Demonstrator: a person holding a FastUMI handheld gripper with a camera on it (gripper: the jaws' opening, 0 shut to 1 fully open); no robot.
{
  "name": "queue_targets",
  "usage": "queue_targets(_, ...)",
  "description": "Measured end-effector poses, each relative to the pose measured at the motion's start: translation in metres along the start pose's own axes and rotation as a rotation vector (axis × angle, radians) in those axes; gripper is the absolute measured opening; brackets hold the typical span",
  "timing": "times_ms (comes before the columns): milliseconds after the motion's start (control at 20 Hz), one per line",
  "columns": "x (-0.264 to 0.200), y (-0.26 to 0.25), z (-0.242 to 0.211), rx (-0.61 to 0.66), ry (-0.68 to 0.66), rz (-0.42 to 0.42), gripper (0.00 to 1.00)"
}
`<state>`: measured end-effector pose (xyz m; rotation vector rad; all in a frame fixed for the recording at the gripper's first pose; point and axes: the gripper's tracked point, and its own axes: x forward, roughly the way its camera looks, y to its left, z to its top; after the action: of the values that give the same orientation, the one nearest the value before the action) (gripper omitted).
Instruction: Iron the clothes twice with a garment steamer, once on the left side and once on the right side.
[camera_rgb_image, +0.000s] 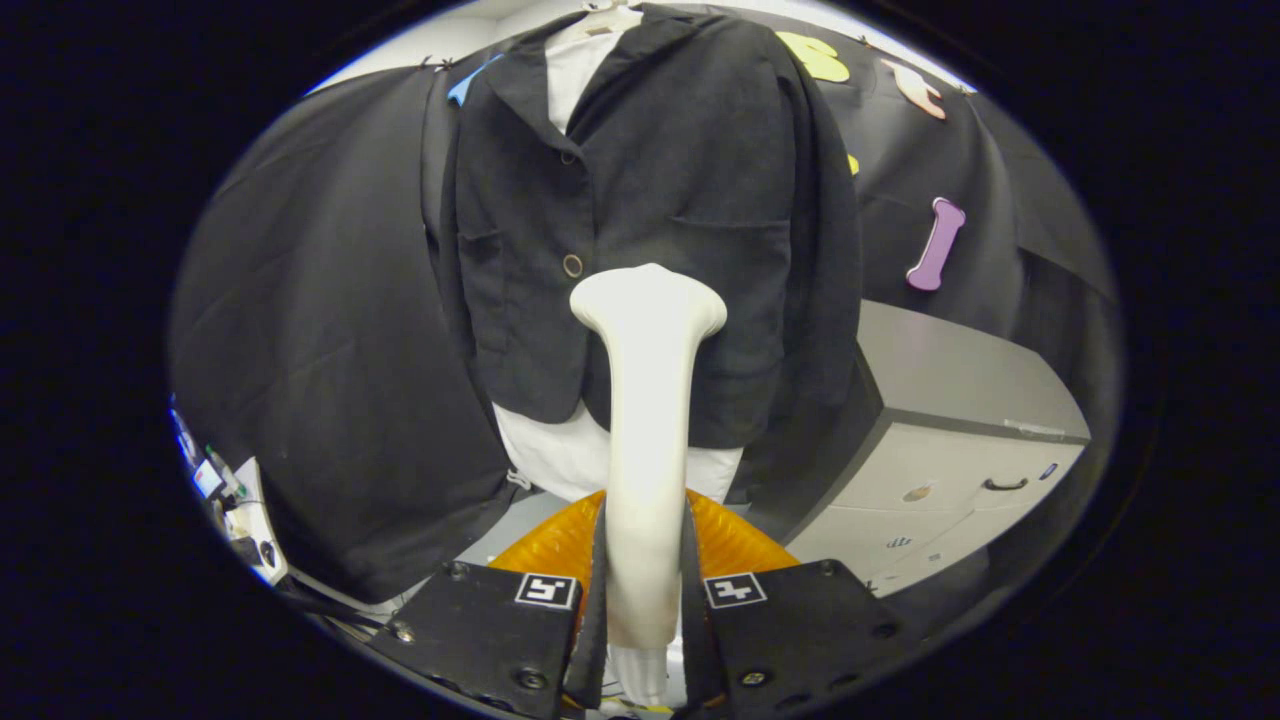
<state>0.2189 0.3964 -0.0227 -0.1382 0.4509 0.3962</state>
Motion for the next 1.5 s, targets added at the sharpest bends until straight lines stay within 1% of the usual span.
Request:
queue_targets(150, -0.014, 0.011, 0.022, -0.013, -0.063, 0.021, 0.33)
queue_targets(300, -0.058, 0.036, 0.057, -0.028, -0.131, 0.044, 0.33)
queue_targets(450, -0.084, 0.061, 0.091, -0.04, -0.203, 0.067, 0.33)
queue_targets(600, -0.1, 0.085, 0.12, -0.057, -0.267, 0.082, 0.33)
queue_targets(800, -0.11, 0.115, 0.157, -0.066, -0.319, 0.103, 0.33)
queue_targets(950, -0.108, 0.137, 0.185, -0.062, -0.353, 0.135, 0.33)
queue_targets(1150, -0.098, 0.157, 0.221, -0.071, -0.395, 0.153, 0.33)
queue_targets(1500, -0.069, 0.183, 0.258, -0.095, -0.41, 0.164, 0.33)
